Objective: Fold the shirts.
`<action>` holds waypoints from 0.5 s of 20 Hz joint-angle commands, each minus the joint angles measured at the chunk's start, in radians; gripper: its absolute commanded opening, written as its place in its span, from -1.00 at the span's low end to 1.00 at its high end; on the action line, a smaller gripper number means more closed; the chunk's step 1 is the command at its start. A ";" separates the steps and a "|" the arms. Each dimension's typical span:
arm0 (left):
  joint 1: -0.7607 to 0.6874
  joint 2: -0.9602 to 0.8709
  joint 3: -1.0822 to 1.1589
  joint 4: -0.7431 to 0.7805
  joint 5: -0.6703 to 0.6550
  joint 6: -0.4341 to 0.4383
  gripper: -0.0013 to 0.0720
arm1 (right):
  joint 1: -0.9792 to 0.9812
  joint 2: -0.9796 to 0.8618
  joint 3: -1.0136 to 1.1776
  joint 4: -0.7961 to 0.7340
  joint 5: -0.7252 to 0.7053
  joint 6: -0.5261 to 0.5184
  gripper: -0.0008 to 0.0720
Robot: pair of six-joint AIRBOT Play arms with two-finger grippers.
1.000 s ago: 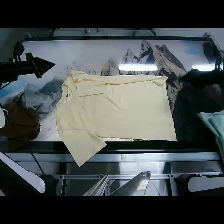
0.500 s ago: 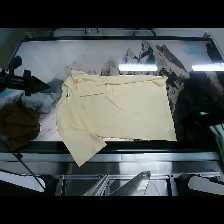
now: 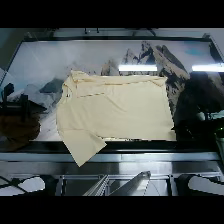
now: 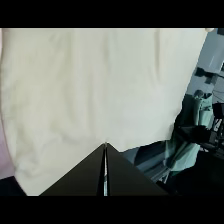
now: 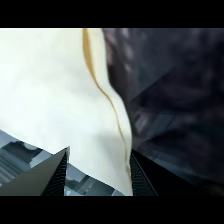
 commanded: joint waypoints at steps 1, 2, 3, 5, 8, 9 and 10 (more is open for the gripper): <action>0.042 0.109 -0.137 0.077 0.095 0.002 -0.96 | 0.032 -0.035 -0.011 0.015 -0.051 -0.031 0.39; 0.042 0.132 -0.171 0.108 0.120 0.001 -0.95 | 0.045 -0.042 -0.011 0.043 -0.051 -0.049 0.39; 0.042 0.153 -0.209 0.130 0.142 -0.003 -0.95 | 0.057 -0.049 -0.011 0.074 -0.051 -0.066 0.39; 0.042 0.177 -0.276 0.138 0.173 -0.003 -0.42 | 0.082 -0.056 -0.011 0.130 -0.048 -0.084 -0.21; 0.042 0.181 -0.341 0.139 0.200 -0.009 -0.28 | 0.113 -0.056 -0.011 0.174 -0.051 -0.087 -0.93; 0.042 0.181 -0.355 0.139 0.207 -0.009 -0.28 | 0.113 -0.056 -0.011 0.174 -0.051 -0.087 -0.93; 0.041 0.181 -0.370 0.138 0.224 -0.009 -0.28 | 0.113 -0.056 -0.011 0.173 -0.051 -0.088 -0.93</action>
